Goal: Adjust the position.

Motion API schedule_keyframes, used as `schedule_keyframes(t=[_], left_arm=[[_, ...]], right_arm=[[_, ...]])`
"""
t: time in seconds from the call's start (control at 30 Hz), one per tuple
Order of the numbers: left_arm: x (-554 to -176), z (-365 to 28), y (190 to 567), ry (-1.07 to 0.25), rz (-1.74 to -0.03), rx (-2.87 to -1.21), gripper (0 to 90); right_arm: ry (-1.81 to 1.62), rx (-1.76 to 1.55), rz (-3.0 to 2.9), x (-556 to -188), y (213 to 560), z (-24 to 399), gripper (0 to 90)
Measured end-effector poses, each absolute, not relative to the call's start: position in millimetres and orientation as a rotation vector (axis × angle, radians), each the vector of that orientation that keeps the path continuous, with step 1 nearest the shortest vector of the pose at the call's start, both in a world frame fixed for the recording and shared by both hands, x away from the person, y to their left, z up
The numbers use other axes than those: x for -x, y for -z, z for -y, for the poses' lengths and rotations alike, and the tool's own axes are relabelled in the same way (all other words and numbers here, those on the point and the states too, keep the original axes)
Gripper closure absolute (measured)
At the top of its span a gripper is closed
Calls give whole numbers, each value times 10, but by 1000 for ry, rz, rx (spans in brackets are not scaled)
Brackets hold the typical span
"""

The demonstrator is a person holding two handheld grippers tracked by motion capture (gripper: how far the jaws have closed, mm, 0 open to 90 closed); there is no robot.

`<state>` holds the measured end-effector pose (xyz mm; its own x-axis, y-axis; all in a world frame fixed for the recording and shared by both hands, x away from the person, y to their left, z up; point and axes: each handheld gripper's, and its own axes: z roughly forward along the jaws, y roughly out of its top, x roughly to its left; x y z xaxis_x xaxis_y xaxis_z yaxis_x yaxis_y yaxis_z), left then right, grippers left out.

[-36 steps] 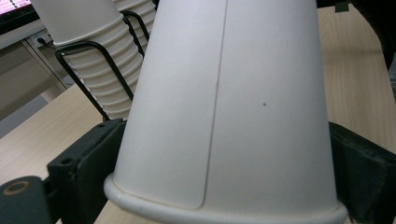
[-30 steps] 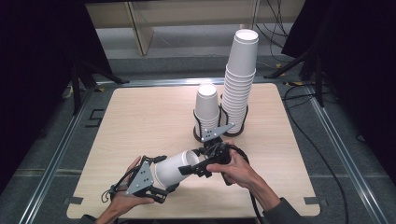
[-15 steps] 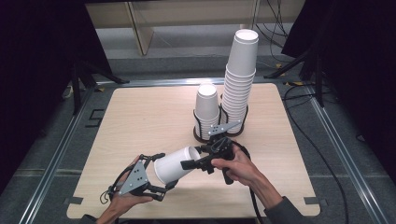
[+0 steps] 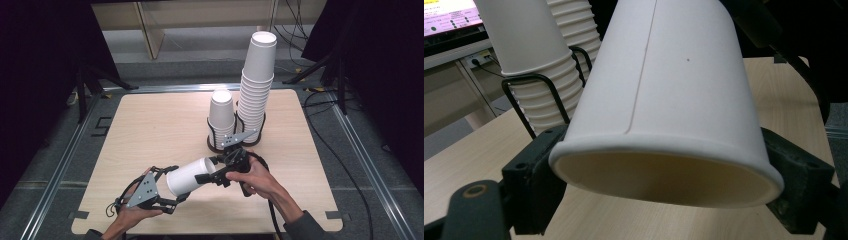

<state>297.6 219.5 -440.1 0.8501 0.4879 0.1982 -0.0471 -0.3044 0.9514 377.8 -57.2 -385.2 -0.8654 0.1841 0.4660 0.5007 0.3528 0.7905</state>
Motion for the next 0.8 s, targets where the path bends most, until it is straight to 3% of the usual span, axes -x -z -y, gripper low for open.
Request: schedule_keyframes(t=[0.53, 0.8], left_arm=[[-2991, -2165, 4410, -507, -282, -1930, 182], [-2997, -2123, 4443, -493, -283, -2000, 181]], right_arm=[[1393, 453, 2762, -3607, 3619, 475, 160], [1166, 282, 3022, -3409, 3574, 330, 162]])
